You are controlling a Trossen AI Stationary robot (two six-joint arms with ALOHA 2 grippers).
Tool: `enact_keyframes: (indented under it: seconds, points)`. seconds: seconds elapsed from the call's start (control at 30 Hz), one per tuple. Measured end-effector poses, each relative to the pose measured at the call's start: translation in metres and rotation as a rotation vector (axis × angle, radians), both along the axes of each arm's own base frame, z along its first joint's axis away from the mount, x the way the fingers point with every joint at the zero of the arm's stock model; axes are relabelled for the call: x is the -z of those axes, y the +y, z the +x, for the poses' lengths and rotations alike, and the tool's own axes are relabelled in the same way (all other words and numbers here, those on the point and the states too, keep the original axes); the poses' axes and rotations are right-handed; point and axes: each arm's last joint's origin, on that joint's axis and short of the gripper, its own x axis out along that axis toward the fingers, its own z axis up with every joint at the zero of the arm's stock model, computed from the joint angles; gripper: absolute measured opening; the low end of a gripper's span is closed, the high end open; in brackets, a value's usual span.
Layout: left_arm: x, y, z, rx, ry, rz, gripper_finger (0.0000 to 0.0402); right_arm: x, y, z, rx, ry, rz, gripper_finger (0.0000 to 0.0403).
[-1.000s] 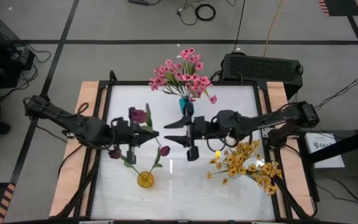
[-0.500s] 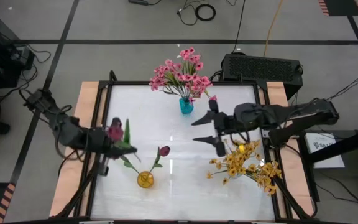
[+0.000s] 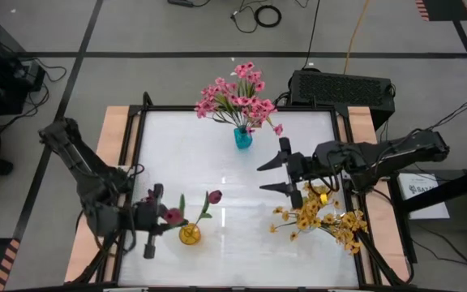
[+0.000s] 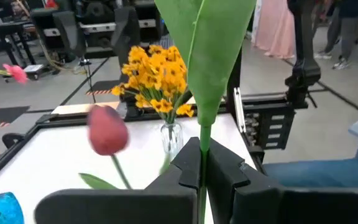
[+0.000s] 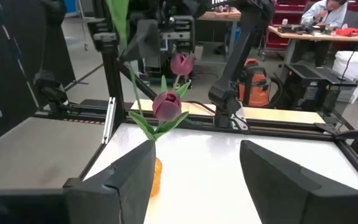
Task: Sort flowers into vase by color
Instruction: Put the dark red tulip into the yellow vase
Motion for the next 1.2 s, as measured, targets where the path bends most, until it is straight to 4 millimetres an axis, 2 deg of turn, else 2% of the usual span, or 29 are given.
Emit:
enact_keyframes:
  seconds: [0.3, 0.57, 1.2]
  points:
    - [0.032, -0.032, 0.013, -0.057, 0.046, 0.045, 0.0013, 0.002, 0.007, -0.001, -0.03, -0.002, 0.013, 0.0226]
    - [0.053, -0.054, 0.012, -0.118, 0.054, 0.125, 0.0013, 0.002, 0.013, -0.003, -0.048, -0.002, 0.012, 0.0226]
    - [0.096, -0.077, 0.024, -0.191, 0.094, 0.305, 0.0013, 0.002, 0.013, -0.003, -0.046, -0.001, 0.016, 0.0226]
